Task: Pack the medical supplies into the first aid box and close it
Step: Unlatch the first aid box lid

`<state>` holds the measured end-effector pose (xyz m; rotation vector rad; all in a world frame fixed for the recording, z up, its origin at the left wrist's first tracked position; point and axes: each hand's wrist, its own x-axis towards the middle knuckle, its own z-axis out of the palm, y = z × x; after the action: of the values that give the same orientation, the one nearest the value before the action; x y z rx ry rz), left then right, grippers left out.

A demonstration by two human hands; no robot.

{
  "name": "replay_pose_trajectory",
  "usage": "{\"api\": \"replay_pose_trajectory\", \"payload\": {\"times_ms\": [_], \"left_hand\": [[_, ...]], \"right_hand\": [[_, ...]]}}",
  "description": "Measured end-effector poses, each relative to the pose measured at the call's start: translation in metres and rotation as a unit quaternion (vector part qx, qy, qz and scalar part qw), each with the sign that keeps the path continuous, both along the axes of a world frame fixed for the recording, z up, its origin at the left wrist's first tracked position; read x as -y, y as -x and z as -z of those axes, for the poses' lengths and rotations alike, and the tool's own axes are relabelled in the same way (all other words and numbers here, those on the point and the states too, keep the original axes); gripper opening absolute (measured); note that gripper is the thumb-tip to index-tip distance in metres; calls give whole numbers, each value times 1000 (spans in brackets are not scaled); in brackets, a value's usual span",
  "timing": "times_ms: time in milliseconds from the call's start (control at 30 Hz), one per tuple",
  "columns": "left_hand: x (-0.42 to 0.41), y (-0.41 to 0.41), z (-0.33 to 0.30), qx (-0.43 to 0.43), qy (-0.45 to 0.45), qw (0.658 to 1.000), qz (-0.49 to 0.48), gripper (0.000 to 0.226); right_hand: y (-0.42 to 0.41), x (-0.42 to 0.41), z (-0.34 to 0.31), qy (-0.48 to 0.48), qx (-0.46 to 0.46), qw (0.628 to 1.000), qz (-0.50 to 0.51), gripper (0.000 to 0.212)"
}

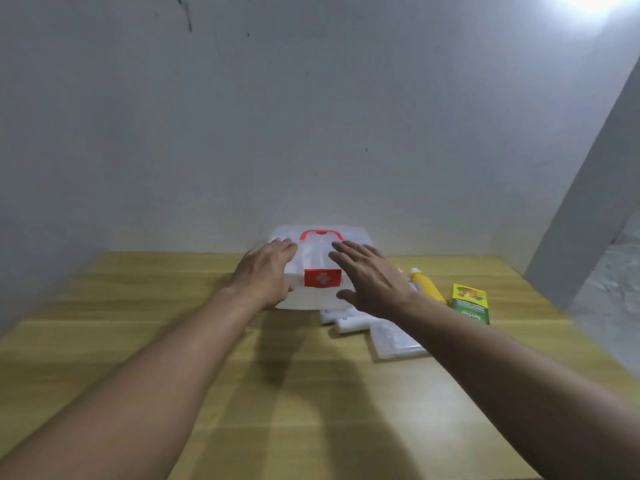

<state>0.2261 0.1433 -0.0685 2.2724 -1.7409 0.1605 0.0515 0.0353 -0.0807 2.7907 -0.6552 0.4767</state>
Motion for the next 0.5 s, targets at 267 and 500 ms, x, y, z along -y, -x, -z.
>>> {"api": "replay_pose_trajectory", "payload": {"times_ms": [267,500], "left_hand": [[5,-3,15,-12,76,997,-3,70],[8,-2,18,-15,86,996,-8,68]], "right_hand": [[-10,9,22,123,36,992,-24,75],[-12,23,34,169,48,983,-52,70]]}}
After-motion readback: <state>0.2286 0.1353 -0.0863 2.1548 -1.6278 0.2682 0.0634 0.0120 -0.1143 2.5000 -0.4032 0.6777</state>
